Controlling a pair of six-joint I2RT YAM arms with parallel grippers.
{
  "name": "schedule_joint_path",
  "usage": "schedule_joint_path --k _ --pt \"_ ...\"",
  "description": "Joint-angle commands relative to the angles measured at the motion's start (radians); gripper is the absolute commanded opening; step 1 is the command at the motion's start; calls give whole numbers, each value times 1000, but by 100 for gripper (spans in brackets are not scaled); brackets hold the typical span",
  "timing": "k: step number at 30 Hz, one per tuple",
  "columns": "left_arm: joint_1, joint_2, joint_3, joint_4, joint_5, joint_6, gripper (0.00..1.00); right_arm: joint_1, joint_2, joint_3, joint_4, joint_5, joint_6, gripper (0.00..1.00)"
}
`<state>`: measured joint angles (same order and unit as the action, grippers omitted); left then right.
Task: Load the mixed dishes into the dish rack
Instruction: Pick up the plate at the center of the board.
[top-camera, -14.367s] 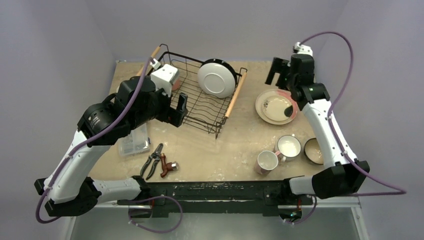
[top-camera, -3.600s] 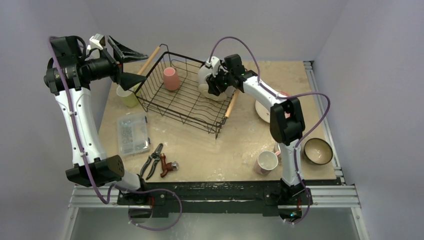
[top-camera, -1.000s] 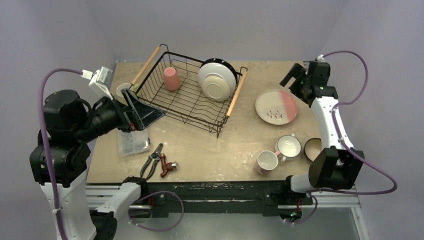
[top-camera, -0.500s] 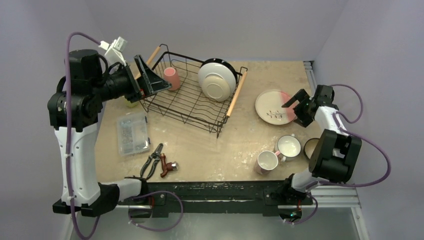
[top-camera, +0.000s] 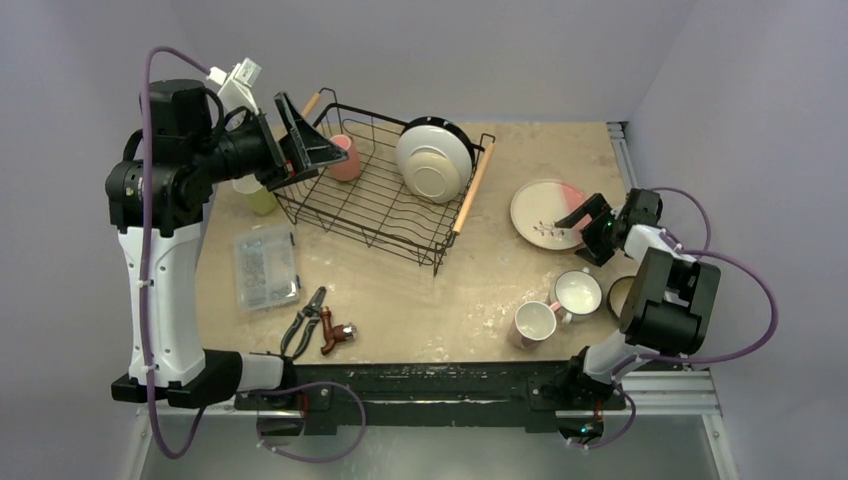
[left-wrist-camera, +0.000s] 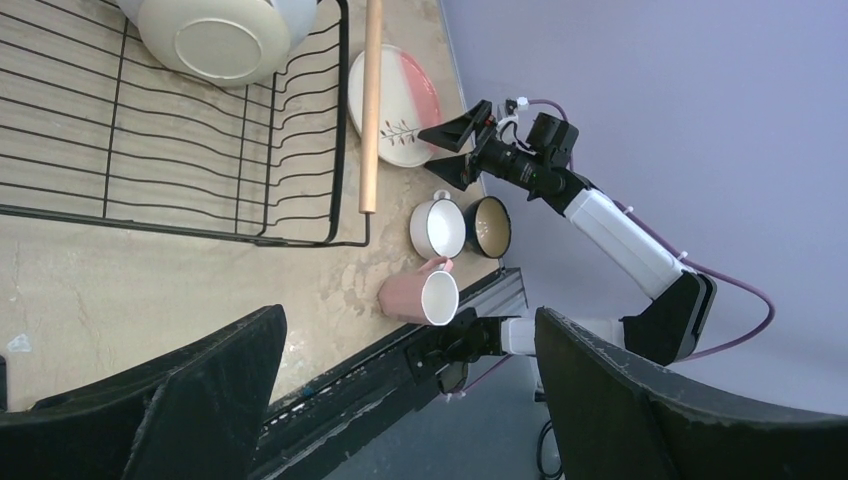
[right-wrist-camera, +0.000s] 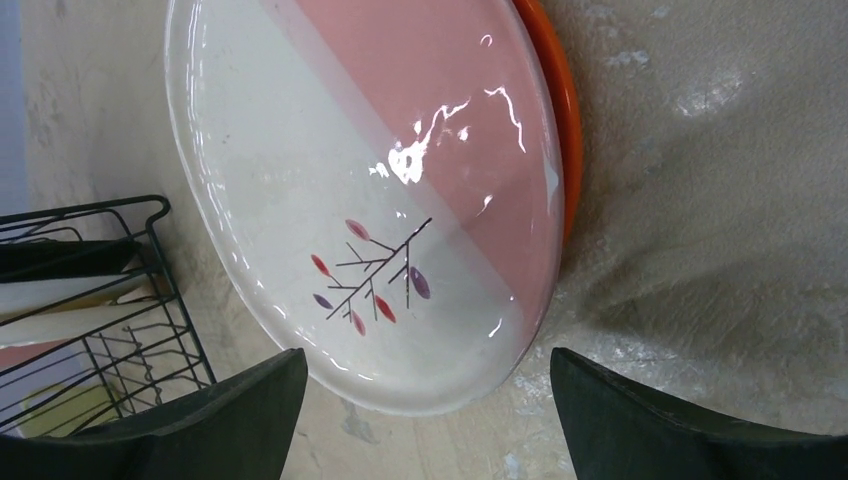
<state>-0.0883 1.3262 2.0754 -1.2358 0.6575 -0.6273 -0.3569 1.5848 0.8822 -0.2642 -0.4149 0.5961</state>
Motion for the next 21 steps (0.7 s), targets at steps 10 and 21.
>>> schedule_joint_path --k 10,21 --pt "-4 21 36 37 22 3 93 -36 43 -151 340 -221 91 85" --pt "-4 24 33 45 26 -16 93 -85 76 -210 436 -266 127 66"
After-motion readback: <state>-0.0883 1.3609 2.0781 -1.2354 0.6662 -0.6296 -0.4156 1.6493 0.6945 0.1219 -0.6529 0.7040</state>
